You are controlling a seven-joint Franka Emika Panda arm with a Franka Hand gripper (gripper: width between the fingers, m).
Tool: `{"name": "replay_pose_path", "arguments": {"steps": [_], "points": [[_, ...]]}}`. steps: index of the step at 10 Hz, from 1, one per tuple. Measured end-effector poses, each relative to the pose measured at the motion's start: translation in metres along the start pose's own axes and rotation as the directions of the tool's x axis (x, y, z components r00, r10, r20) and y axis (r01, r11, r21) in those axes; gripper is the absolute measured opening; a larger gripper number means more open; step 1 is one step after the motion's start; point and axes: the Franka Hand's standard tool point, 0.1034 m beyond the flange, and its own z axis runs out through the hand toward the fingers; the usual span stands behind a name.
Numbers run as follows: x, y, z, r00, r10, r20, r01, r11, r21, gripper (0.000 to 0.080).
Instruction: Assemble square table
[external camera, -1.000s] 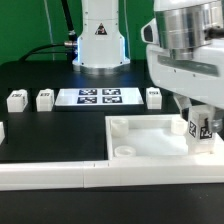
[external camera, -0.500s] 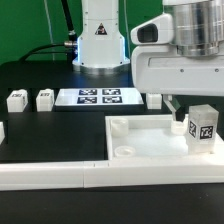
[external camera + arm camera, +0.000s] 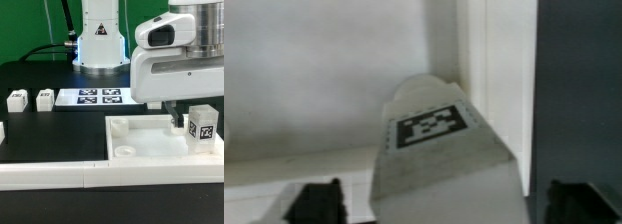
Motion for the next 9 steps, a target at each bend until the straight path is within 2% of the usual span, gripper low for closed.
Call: {"name": "replay_pose_path", "arguments": {"steps": [1,2,5,6,8,9], "points": [[0.0000,0.0002,0.0001,1.000,-0.001,0.000,0.001,1.000,0.000,0.0386],[0.0001,0.0011,0.0002,1.000,0.030,0.000,-0.030,1.000,-0.001,0.0290],[0.0005,0.0030,0.0001,0.966,0.259,0.000,-0.259,0.966,-0.001,0.0290],[0.0008,0.0050,0.0004,0.918,0.397,0.006,-0.397,0.918,0.012,0.0290],[-0.0001,0.0078,0.0013,0.755,0.656,0.025,-0.656,0.754,0.022,0.0290],[-0.0007,0.0083,0.0014,0.638,0.769,0.037,-0.770,0.637,0.022,0.0290]]}}
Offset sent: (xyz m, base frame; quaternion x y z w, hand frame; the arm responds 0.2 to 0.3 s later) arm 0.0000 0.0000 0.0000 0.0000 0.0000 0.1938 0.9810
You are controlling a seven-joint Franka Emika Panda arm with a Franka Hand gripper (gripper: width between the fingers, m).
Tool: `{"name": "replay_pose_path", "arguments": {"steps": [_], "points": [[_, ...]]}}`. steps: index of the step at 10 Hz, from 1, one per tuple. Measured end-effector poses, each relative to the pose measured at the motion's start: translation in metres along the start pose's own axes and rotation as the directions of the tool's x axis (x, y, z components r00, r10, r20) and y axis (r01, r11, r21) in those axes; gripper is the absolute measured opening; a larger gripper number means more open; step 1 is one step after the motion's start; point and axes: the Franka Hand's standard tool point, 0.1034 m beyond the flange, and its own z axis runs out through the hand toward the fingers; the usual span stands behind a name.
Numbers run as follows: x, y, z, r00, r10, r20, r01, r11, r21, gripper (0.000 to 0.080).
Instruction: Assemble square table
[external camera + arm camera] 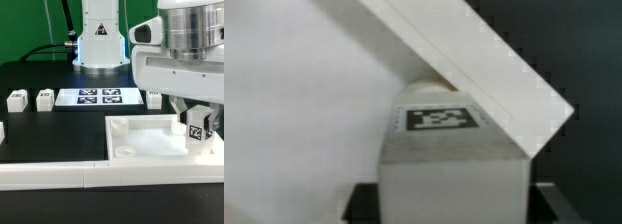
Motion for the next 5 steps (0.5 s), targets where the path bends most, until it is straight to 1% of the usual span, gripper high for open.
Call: {"name": "replay_pose_path", "arguments": {"steps": [1,2,4,5], "points": [[-0.0010,0.0006,0.0002,0.986,0.164,0.014,-0.164,0.986,0.004,0.0291],[-0.0019,0.0010,0.0004,0.961,0.275,0.029,-0.276,0.961,0.007,0.0291],[-0.0017,0.0013,0.0002,0.908,0.418,0.037,-0.419,0.908,0.005,0.0291],[-0.0023,0.0012,0.0002,0.912,0.408,0.035,-0.408,0.913,0.004,0.0291]]}}
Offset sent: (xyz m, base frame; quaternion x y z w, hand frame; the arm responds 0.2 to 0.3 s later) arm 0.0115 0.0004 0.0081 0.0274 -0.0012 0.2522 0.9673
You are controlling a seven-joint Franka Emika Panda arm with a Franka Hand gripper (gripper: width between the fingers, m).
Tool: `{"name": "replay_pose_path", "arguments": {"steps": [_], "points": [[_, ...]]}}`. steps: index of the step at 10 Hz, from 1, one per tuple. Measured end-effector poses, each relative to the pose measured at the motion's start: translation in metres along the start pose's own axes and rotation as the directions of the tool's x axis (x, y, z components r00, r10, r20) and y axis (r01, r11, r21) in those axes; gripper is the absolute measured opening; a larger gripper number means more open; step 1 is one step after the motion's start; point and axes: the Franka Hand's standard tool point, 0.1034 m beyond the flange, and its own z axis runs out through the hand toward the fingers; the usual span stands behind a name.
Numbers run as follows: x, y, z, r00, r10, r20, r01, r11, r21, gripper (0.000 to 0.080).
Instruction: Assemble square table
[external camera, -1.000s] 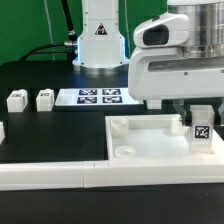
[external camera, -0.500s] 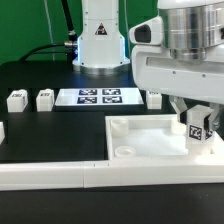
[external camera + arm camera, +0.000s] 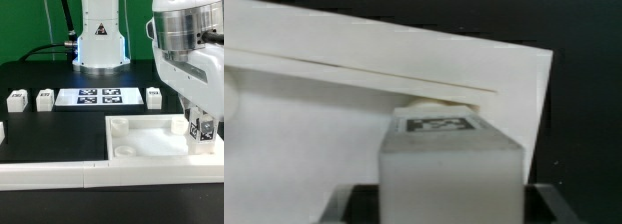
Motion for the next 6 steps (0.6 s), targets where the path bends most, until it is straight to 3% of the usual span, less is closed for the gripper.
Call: {"name": "replay_pose_path", "arguments": {"steps": [1,2,3,4,6], "points": [[0.000,0.000,0.000,0.999,-0.043,0.000,0.043,0.999,0.001,0.0361],[-0.001,0.001,0.001,0.992,-0.122,-0.010,0.122,0.992,-0.011,0.0361],[-0.006,0.003,0.003,0.948,-0.319,-0.026,0.317,0.947,-0.043,0.0513],[-0.009,0.003,0.004,0.885,-0.464,-0.029,0.462,0.885,-0.057,0.0607],[-0.012,0.003,0.005,0.793,-0.609,-0.019,0.607,0.792,-0.061,0.0636]]}}
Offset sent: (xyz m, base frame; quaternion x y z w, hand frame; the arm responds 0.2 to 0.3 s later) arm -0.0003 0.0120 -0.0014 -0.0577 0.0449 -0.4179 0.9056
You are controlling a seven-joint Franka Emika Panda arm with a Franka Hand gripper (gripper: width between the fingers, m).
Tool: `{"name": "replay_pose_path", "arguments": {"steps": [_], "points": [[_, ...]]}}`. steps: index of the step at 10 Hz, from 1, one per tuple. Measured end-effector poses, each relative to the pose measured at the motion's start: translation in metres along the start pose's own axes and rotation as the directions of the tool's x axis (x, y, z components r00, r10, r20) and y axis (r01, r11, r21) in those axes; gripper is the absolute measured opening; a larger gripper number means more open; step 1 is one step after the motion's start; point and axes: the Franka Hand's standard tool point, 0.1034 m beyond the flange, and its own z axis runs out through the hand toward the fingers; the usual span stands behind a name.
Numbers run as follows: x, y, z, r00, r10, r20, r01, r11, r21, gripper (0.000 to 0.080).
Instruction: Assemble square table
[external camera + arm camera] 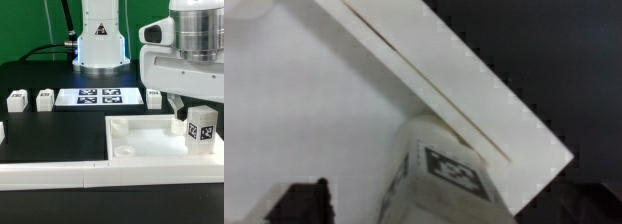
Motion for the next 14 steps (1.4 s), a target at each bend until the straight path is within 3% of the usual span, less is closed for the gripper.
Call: {"name": "replay_pose_path", "arguments": {"steps": [3,5,6,7,9,11,14], "points": [[-0.0013,0.0000,0.0004,0.954,-0.300,-0.004,0.300,0.954,-0.016,0.0648],[0.0007,0.0004,-0.0004,0.812,-0.583,-0.010,0.582,0.812,-0.045,0.0648],[0.0040,0.0022,-0.0003,0.737,-0.676,-0.010,0.675,0.736,-0.046,0.0648],[0.0035,0.0010,-0.0001,0.727,-0.687,-0.017,0.686,0.727,-0.043,0.0648],[0.0034,0.0011,0.0002,0.752,-0.658,-0.018,0.657,0.752,-0.042,0.0635],[0.0024,0.0004,0.0004,0.841,-0.540,-0.023,0.539,0.842,-0.037,0.0285],[0.0022,0.0002,0.0006,0.938,-0.346,-0.028,0.345,0.938,-0.026,0.0290]]}}
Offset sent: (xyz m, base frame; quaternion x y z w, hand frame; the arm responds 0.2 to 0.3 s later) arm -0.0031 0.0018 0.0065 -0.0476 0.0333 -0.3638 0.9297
